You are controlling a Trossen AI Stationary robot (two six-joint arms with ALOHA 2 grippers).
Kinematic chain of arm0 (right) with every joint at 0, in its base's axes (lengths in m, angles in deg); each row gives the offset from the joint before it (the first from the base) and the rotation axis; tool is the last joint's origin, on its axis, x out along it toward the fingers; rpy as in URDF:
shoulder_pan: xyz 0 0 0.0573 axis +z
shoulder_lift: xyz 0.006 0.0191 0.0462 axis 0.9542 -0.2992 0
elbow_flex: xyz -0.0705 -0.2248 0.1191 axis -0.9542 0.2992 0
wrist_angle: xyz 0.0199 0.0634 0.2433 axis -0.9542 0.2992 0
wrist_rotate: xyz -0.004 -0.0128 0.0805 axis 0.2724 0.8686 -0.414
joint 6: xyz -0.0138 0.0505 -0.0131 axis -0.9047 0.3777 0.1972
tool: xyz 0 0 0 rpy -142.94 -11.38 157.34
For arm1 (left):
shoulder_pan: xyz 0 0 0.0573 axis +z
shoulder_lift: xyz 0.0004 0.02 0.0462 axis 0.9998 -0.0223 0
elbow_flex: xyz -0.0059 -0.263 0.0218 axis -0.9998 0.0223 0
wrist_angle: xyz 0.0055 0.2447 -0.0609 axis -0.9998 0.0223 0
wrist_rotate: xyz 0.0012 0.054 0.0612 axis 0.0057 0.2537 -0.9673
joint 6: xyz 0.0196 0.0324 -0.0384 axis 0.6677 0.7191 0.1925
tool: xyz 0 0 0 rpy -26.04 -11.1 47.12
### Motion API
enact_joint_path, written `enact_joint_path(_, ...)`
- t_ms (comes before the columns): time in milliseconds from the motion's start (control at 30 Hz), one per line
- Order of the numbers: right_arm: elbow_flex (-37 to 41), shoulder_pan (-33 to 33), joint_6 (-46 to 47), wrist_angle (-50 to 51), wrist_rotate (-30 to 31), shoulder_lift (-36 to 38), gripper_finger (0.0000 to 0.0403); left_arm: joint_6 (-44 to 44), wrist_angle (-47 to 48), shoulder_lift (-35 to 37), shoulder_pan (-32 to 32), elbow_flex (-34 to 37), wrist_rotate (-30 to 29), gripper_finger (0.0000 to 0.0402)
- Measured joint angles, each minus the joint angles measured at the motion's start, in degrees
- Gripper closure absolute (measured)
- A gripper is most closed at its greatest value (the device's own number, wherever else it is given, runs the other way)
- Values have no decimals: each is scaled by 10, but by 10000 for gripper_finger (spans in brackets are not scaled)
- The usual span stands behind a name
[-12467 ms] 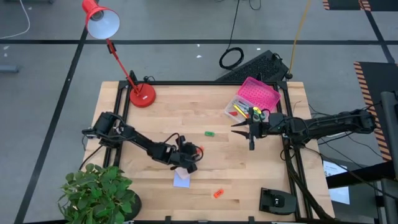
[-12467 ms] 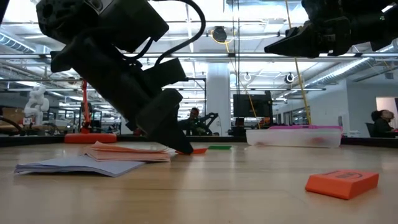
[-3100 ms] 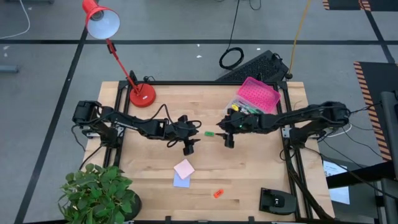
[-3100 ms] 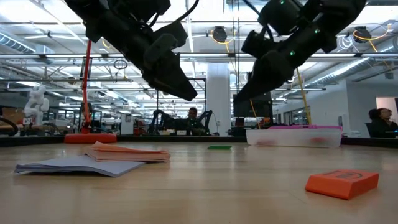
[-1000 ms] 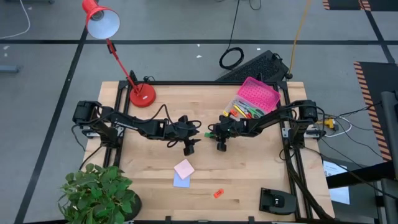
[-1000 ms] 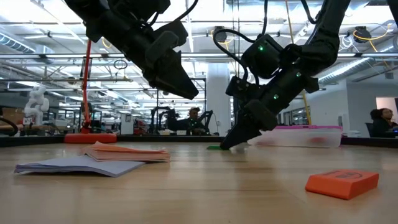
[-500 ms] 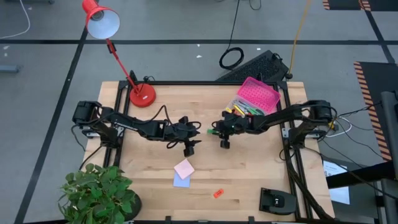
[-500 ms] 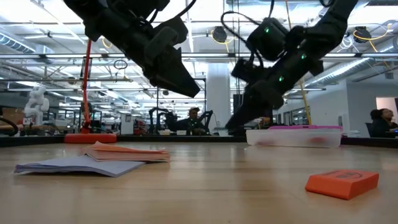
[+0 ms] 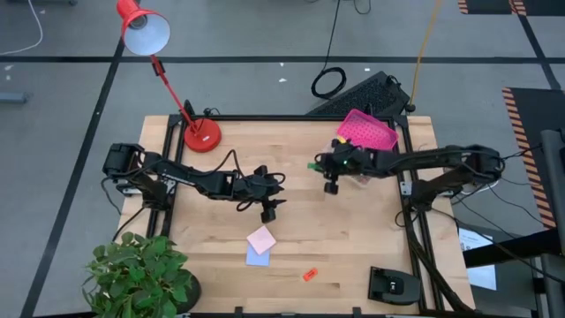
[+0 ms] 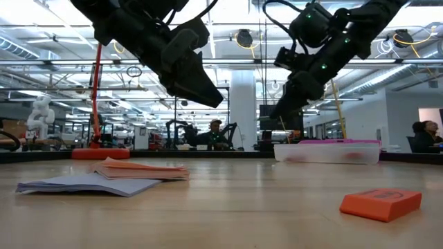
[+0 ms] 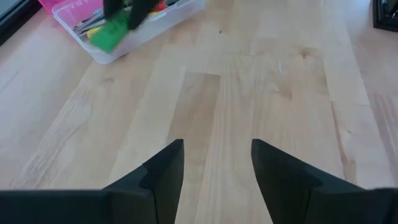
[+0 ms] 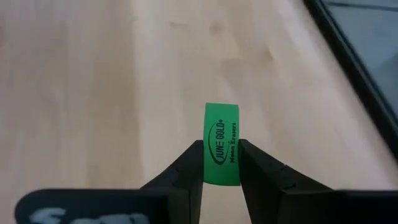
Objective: Pack school essentials
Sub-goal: Put the green eraser into the supply box
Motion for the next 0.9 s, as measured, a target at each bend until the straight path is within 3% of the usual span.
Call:
enact_joint_path(267, 0, -66, -22, 47, 13, 57, 321, -1, -4, 0, -3, 0, 0, 211)
enact_joint_path(500, 0, -110, -20, 102, 13, 63, 321, -3, -10, 0, -10, 0, 0, 210)
enact_joint_path(900, 0, -126, 13, 185, 12, 63, 321, -5, -13, 0, -13, 0, 0, 211)
